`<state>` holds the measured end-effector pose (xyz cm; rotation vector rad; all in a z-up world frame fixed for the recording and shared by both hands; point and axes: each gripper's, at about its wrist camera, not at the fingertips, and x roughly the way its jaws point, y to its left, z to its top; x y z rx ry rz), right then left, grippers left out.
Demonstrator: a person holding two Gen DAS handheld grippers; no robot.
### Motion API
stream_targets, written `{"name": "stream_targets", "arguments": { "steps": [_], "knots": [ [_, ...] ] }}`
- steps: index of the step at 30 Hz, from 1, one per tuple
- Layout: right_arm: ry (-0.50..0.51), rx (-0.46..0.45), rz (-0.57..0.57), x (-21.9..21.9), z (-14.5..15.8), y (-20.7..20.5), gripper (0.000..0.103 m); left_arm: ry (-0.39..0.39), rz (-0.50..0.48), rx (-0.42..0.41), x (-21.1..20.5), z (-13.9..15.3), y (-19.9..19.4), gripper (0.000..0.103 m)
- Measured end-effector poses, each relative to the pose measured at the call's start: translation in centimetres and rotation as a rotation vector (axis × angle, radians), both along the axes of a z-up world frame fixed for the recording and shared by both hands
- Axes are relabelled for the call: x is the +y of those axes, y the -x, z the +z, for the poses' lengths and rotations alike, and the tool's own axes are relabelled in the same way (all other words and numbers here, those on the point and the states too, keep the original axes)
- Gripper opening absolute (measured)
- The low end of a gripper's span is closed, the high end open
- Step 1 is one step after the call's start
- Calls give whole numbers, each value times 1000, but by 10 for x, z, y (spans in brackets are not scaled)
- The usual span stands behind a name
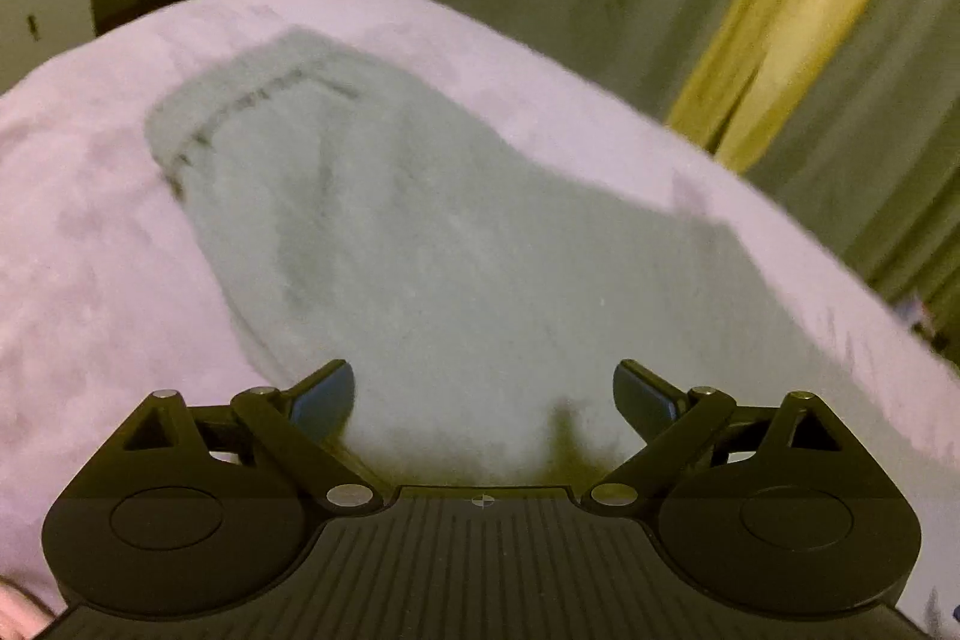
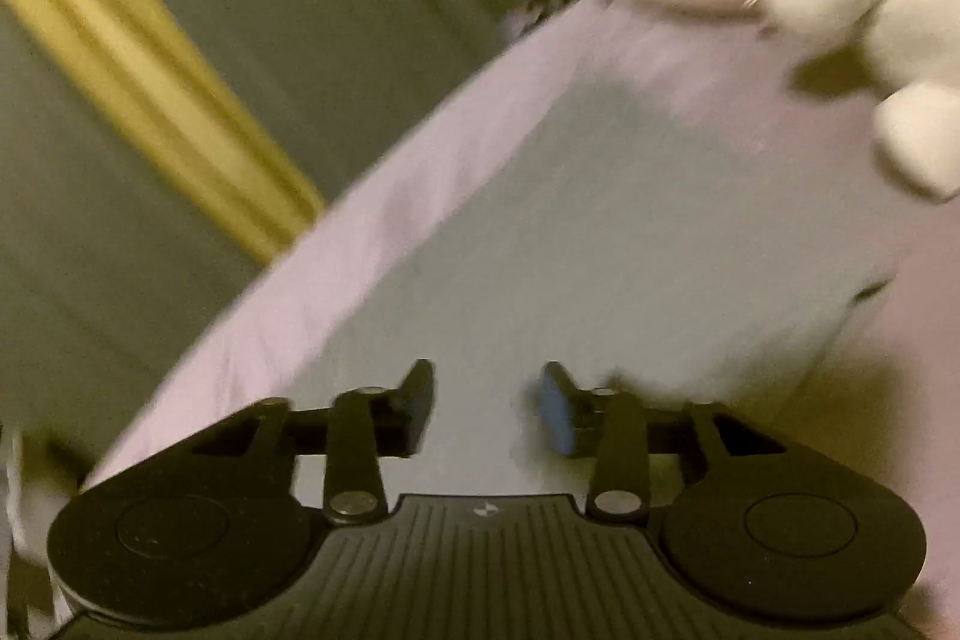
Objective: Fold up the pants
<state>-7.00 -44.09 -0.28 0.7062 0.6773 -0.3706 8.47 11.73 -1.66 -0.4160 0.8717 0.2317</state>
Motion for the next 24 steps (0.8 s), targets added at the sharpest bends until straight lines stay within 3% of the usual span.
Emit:
{"name": "stream_targets", "arguments": {
  "steps": [2, 4, 7, 9, 10, 12, 16, 19, 24],
  "knots": [
    [-56, 62, -80, -17, -15, 0, 49, -64, -4, 51, -7, -7, -5, 97],
    [-98, 41, -225, -38, -18, 17, 49, -51, 5, 61, -6, -7, -6, 97],
    [46, 82, -333, -49, -4, 36, 52, -18, 66, 97, 3, -13, -8, 97],
    [109, 65, -298, -45, 7, 42, 62, 19, 110, 132, 9, -16, -7, 97],
    [104, 34, -260, -41, 12, 44, 73, 36, 124, 140, 10, -17, -5, 97],
    [70, -10, -179, -32, 14, 42, 83, 52, 140, 144, 12, -18, -3, 97],
    [29, -8, -12, -8, 10, 16, 93, 37, 150, 160, 7, -14, 0, 97],
    [38, 45, 108, 19, 5, -19, 97, 32, 151, 159, 7, -15, -3, 97],
    [80, 99, 172, 33, -10, -55, 98, 37, 148, 163, 7, -14, -2, 97]
  ]
}}
